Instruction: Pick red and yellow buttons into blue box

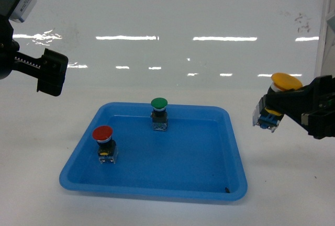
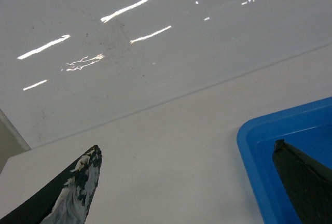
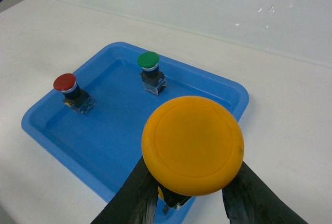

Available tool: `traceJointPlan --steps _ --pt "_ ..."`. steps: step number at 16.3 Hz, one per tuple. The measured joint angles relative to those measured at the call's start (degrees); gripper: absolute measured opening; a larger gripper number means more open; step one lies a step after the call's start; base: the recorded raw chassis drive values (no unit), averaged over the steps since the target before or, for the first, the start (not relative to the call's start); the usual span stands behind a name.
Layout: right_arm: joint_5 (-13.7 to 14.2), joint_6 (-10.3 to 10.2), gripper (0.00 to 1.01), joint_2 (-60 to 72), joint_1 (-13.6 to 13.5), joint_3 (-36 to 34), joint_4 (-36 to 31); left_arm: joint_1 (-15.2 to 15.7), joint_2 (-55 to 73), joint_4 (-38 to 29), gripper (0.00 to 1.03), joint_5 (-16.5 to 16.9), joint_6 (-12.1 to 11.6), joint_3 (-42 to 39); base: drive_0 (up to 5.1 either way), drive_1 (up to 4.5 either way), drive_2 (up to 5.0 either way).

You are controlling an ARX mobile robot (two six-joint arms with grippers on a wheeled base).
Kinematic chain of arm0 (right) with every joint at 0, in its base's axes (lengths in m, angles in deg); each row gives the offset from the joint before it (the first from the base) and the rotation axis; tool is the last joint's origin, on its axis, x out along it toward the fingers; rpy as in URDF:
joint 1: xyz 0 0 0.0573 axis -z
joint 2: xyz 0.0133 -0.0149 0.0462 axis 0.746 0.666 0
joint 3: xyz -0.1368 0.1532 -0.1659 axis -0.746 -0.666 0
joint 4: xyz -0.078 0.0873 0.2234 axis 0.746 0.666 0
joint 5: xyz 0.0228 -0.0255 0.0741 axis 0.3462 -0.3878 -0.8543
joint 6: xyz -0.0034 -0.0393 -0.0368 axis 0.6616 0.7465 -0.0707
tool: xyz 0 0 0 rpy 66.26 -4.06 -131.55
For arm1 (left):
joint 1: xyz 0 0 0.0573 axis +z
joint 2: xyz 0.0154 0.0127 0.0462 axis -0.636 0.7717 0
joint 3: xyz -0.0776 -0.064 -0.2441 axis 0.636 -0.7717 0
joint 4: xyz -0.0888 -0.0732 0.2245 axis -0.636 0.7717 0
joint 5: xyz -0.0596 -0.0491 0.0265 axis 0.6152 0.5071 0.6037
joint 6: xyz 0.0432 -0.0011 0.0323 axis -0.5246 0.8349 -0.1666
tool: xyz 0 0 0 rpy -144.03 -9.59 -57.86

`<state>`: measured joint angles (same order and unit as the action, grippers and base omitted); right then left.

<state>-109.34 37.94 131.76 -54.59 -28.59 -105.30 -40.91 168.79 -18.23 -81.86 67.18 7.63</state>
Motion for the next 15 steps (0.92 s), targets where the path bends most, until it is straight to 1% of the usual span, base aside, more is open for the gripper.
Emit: traceJointPlan --steps 2,3,5,6,7,9,10,13,14,15 --pt "0.39 -0.68 0.28 -3.93 0.63 -2.47 0.17 0.00 0.00 0.00 0.98 0.00 0.00 0.00 0.0 0.00 0.0" --pt "0.81 -0.68 0.28 -5.64 1.79 -3.96 0.52 0.00 0.02 0.00 0.98 0.02 0.00 0.00 0.0 0.00 0.0" --pt "1.42 -0.20 0.28 -6.49 5.11 -5.14 0.70 0.00 0.02 0.00 0.98 0.00 0.00 0.00 0.0 0.00 0.0" --pt "1.64 0.39 0.28 -6.38 7.28 -5.46 0.98 0.00 0.02 0.00 0.98 0.02 0.02 0.00 0.0 0.00 0.0" --pt "1.62 1.40 0.28 -6.32 9.29 -5.77 1.22 0.00 0.02 0.00 0.98 0.00 0.00 0.00 0.0 0.00 0.0" --pt "1.60 2.40 0.28 -6.16 12.15 -5.88 1.57 0.00 0.02 0.00 0.98 0.00 0.02 0.00 0.0 0.00 0.0" --pt "1.60 2.86 0.28 -5.88 12.85 -5.90 1.46 0.00 0.02 0.00 0.98 0.00 0.00 0.00 0.0 0.00 0.0" --pt "1.55 3.39 0.28 -5.81 14.05 -6.23 1.07 0.00 0.02 -0.02 0.98 0.00 0.00 0.00 0.0 0.00 0.0" --pt "1.66 3.56 0.28 -5.81 14.88 -6.54 0.85 0.00 0.02 -0.02 0.98 0.00 0.00 0.00 0.0 0.00 0.0" --pt "1.88 4.09 0.28 -5.84 16.26 -6.99 0.66 0.00 0.00 0.00 0.98 0.00 0.00 0.00 0.0 0.00 0.0"
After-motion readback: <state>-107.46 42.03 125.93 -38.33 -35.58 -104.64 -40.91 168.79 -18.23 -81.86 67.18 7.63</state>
